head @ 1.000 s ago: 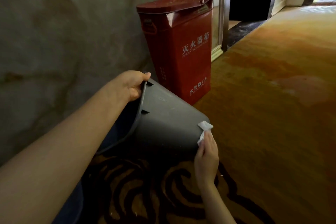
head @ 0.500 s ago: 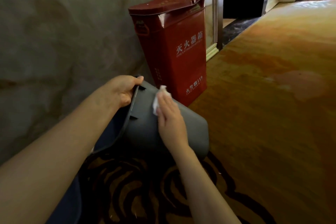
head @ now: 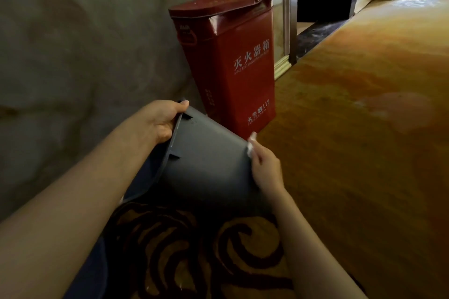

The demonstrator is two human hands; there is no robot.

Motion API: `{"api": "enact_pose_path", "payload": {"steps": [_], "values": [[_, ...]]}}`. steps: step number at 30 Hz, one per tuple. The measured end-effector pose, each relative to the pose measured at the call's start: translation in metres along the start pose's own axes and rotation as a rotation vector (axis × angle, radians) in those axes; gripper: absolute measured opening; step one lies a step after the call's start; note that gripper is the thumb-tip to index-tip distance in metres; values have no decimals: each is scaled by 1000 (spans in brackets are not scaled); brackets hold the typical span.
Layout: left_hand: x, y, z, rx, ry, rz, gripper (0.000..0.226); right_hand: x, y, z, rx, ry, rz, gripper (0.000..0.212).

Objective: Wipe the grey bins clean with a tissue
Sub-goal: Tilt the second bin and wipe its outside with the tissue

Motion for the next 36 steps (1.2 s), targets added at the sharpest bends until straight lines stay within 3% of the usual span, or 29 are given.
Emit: {"api": "enact_pose_path", "payload": {"steps": [3,6,8,11,14,18,21,23,26,29,33,36], "values": [[0,1,-3,15,17,10,21,0,83,-25,3,79,304,39],[-2,2,-8,41,49,28,23,5,127,-37,18,93,416,38],[-1,1,-9,46,48,23,23,12,119,-37,48,89,355,34],[3,-2,-9,30,28,14,18,15,61,-22,21,52,99,33],[10,-5,-15,35,35,18,13,-13,11,1,-77,-60,-36,37],[22,-14,-21,81,17,19,25,-69,16,-9,-39,-201,-21,45],[29,-23,-25,137,-11,4,19,-96,57,-35,-29,-240,114,47],[35,-37,-27,192,-9,-77,34,-100,73,-43,-38,-257,195,47],[24,-45,-24,405,85,-204,39,-83,65,-37,-34,-269,169,51],[-1,-12,-1,549,199,-209,39,-66,55,-26,-12,-281,152,50],[-27,19,5,508,378,-299,35,-61,52,-28,35,-258,176,49],[-27,20,8,472,409,-332,25,-55,54,-32,36,-188,183,52]]}}
Point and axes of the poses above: each hand's wrist, its own x-axis towards the middle knuckle, its own z-axis out of the back of the hand, y = z × x, the point moved 10 cm from there along x, towards the middle knuckle, and after that the axes turned 2 degrees about y, right-handed, at the moved point
